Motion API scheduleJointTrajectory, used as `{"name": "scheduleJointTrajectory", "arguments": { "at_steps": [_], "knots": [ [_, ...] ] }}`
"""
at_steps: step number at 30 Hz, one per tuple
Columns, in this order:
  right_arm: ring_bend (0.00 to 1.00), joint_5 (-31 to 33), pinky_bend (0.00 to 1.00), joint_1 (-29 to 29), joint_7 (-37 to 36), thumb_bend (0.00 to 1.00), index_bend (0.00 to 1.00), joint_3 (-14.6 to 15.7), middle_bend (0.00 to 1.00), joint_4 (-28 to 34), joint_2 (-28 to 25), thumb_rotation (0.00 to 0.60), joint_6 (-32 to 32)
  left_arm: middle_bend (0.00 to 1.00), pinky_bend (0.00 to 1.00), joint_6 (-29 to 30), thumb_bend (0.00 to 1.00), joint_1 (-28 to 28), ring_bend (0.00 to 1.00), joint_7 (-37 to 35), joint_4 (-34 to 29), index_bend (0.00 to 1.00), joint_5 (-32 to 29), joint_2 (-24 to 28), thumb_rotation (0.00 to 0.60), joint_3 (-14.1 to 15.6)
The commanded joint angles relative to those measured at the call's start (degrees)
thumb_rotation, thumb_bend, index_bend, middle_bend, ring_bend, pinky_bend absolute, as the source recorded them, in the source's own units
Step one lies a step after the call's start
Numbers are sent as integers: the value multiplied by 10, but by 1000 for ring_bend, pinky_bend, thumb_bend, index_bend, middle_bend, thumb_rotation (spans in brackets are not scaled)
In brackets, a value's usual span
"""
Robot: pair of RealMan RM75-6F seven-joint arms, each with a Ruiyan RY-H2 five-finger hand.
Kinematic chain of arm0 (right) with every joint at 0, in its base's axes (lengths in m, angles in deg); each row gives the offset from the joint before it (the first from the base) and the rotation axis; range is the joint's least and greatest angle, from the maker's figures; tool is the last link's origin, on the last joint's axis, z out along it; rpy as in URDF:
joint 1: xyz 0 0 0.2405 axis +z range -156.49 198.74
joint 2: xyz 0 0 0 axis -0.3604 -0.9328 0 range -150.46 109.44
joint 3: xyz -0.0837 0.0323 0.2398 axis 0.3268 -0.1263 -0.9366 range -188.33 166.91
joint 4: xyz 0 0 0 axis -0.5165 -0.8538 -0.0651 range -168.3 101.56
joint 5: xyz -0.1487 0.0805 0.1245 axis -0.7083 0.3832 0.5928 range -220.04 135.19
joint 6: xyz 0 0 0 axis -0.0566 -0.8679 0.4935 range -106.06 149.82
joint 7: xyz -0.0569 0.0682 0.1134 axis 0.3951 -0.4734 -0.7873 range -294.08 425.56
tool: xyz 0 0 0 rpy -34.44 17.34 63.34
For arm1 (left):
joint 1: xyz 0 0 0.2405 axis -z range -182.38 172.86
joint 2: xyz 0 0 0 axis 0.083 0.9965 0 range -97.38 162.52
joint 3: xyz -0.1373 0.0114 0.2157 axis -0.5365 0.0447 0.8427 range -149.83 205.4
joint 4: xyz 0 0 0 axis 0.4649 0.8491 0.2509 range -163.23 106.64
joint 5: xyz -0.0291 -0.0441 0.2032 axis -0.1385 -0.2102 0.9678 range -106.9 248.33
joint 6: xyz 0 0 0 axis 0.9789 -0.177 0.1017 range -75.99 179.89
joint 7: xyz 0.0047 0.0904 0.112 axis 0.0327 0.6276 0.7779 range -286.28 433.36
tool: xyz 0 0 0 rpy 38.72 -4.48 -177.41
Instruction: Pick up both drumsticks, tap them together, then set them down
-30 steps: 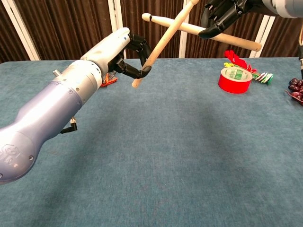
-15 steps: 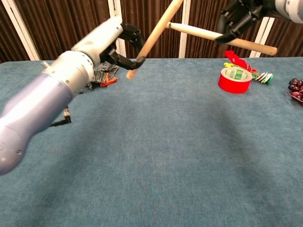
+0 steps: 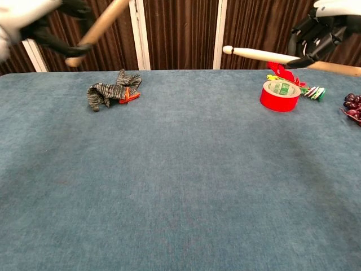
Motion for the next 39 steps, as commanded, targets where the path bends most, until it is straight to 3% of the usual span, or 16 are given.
{"name": "scheduleJointTrajectory", "arguments": {
  "at_steps": [1,8,17,24,34,39],
  "knots": [
    [537,-66,95,-31,-49,390,736,21,616,-15,0,600,4,575,62,-17,544,-37,113,18,-43,608,7,79,600,37],
    [537,-145,95,-55,-90,390,737,56,618,-59,19,600,9,576,62,-31,544,-71,113,1,-52,608,10,137,600,75],
    [537,-218,95,-78,-156,392,740,83,621,-124,49,600,6,576,62,-38,544,-110,112,-49,10,610,23,148,600,119],
    [536,-247,95,-90,-181,392,740,102,621,-181,81,600,7,569,62,-73,544,-110,113,-82,87,611,26,109,600,134],
    [537,-249,95,-103,-188,388,738,115,621,-271,131,600,16,553,62,-134,544,-74,111,-66,150,573,15,34,600,126],
    [516,-244,95,-106,-177,220,588,117,551,-286,137,600,27,497,58,-143,539,-63,85,-54,155,468,14,16,600,122]
  ]
}}
